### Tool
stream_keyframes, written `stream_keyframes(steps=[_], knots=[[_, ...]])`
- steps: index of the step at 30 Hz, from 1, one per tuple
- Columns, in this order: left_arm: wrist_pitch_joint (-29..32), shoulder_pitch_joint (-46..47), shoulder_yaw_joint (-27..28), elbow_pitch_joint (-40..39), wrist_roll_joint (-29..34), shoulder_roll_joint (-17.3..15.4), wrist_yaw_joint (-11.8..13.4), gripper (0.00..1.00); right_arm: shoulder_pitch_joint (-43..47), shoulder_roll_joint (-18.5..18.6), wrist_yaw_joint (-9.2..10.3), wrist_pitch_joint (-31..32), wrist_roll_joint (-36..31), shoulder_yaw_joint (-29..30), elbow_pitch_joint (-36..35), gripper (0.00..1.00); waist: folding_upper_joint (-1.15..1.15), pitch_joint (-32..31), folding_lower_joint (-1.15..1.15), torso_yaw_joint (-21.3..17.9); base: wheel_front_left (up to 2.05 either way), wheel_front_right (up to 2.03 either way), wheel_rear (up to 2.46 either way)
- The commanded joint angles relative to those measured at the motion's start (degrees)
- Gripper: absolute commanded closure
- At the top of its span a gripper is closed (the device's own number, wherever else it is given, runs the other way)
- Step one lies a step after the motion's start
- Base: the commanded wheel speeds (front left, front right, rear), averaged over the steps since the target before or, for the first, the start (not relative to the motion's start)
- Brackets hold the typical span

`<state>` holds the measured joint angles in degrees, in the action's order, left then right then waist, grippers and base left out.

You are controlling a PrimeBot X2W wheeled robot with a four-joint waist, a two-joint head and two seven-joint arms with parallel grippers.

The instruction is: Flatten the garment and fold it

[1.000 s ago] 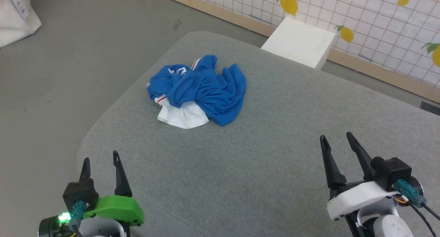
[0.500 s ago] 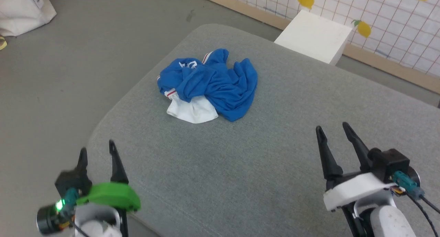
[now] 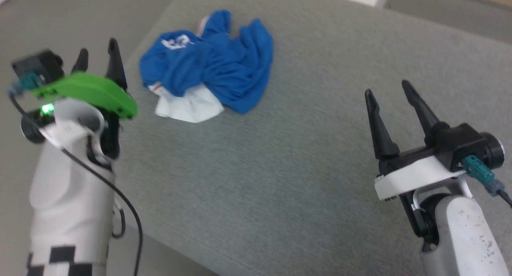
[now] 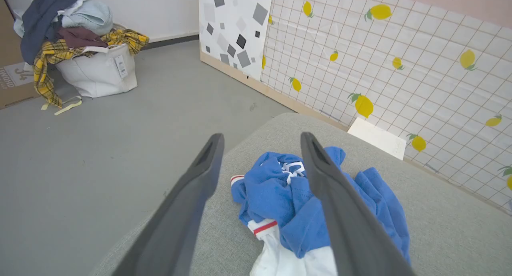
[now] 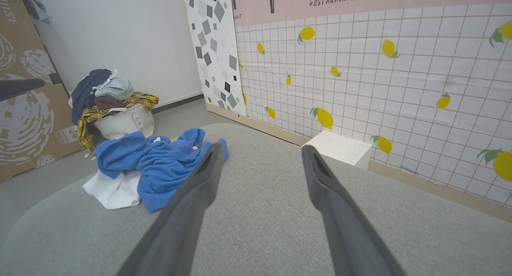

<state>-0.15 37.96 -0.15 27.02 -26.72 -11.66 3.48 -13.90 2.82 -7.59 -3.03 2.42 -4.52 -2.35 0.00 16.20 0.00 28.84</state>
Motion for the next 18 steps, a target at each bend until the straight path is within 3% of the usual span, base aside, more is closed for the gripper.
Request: stream_keyframes(steps=[1, 7, 17, 18], knots=[[2.37, 2.74, 0.42, 2.18, -1.82, -0.55, -1.28, 0.00, -1.36, 0.08, 0.10, 0.11, -0.48, -0.18, -0.64, 0.00, 0.00, 11.78, 0.00, -9.79, 0.00, 0.00, 0.00], [13.64, 9.42, 3.27, 10.01, -8.97, -2.18, -3.59, 0.00, -3.89, 0.12, 0.10, -1.01, -0.41, -0.26, -1.11, 0.00, 0.00, 17.16, 0.00, -15.25, 0.00, 0.00, 0.00], [31.97, 9.42, 3.78, 18.18, -13.13, -3.92, 0.79, 0.00, -4.32, 0.08, 0.10, -3.79, 1.06, 0.49, 1.18, 0.00, 0.00, 18.04, 0.00, -18.90, 0.00, 0.00, 0.00], [33.52, 8.77, 3.32, 18.30, -13.11, -4.13, 0.72, 0.51, -4.18, 0.08, 0.10, -4.11, 1.44, 0.52, 1.68, 0.00, 0.00, 17.31, 0.00, -18.97, 0.00, 0.00, 0.00]])
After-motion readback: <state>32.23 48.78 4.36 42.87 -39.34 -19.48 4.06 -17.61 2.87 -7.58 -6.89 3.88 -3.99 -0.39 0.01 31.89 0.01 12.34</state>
